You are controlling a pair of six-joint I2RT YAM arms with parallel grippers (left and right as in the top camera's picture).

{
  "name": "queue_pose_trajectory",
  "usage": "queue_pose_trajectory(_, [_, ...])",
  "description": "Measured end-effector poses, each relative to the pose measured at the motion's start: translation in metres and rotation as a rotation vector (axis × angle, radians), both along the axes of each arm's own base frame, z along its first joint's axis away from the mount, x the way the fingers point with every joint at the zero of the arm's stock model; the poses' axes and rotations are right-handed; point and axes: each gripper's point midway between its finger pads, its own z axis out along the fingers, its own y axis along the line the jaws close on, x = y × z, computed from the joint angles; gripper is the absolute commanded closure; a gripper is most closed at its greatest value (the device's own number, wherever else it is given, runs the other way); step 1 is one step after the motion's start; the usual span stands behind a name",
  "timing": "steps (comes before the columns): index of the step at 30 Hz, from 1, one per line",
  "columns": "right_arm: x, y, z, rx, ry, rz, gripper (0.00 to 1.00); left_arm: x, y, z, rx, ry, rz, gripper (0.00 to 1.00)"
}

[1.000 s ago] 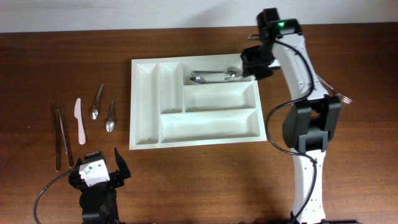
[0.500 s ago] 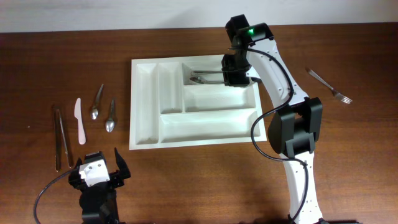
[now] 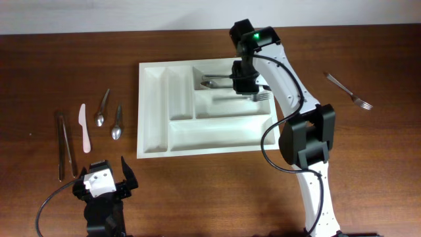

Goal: Pack container
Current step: 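Lower the fork into the middle compartment and open the right gripper, then withdraw the right gripper to the forks right of the tray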

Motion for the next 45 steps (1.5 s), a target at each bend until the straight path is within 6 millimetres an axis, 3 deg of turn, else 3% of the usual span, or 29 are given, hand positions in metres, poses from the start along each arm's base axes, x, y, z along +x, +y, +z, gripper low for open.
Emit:
queue_pose_trajectory(4, [-0.001, 0.003, 0.0, -0.023, -0.008, 0.008, 0.92, 0.0, 0.0, 0.0, 0.0, 0.0, 0.0, 0.01])
queue_pose_trajectory(8, [-0.001, 0.002, -0.001, -0.039, -0.013, 0.008, 0.8, 0.0, 0.0, 0.0, 0.0, 0.0, 0.0, 0.01])
queue_pose_trajectory(13, [0.003, -0.01, -0.001, -0.1, -0.036, 0.05, 0.4, 0.0, 0.0, 0.0, 0.0, 0.0, 0.0, 0.01])
queue_pose_trajectory(16, [0.006, -0.025, -0.001, -0.162, -0.049, 0.137, 0.14, 0.0, 0.0, 0.0, 0.0, 0.0, 0.0, 0.01])
queue_pose_trajectory(18, [0.01, -0.039, 0.0, -0.201, -0.056, 0.196, 0.03, 0.0, 0.0, 0.0, 0.0, 0.0, 0.0, 0.01])
queue_pose_trajectory(22, [0.025, -0.093, 0.002, -0.3, -0.059, 0.38, 0.01, 0.0, 0.0, 0.0, 0.0, 0.0, 0.0, 0.01])
queue_pose_trajectory(23, [0.032, -0.118, 0.003, -0.34, -0.061, 0.478, 0.01, 0.0, 0.0, 0.0, 0.0, 0.0, 0.0, 0.01])
queue_pose_trajectory(25, [0.039, -0.144, 0.004, -0.378, -0.059, 0.579, 0.01, 0.0, 0.0, 0.0, 0.0, 0.0, 0.0, 0.01])
queue_pose_trajectory(29, [0.05, -0.207, 0.006, -0.43, -0.042, 0.935, 0.01, 0.0, 0.0, 0.0, 0.0, 0.0, 0.0, 0.01])
queue_pose_trajectory(35, [0.04, -0.27, 0.004, -0.399, 0.004, 1.348, 0.01, 0.0, 0.0, 0.0, 0.0, 0.0, 0.0, 0.01])
queue_pose_trajectory(38, [0.047, -0.302, 0.007, -0.437, -0.024, 1.393, 0.01, 0.0, 0.0, 0.0, 0.0, 0.0, 0.0, 0.01])
queue_pose_trajectory(41, [0.04, -0.333, 0.006, -0.431, -0.021, 1.396, 0.01, 0.0, 0.0, 0.0, 0.0, 0.0, 0.0, 0.01])
queue_pose_trajectory(45, [0.028, -0.354, 0.003, -0.36, -0.084, 1.513, 0.01, 0.0, 0.0, 0.0, 0.0, 0.0, 0.0, 0.01])
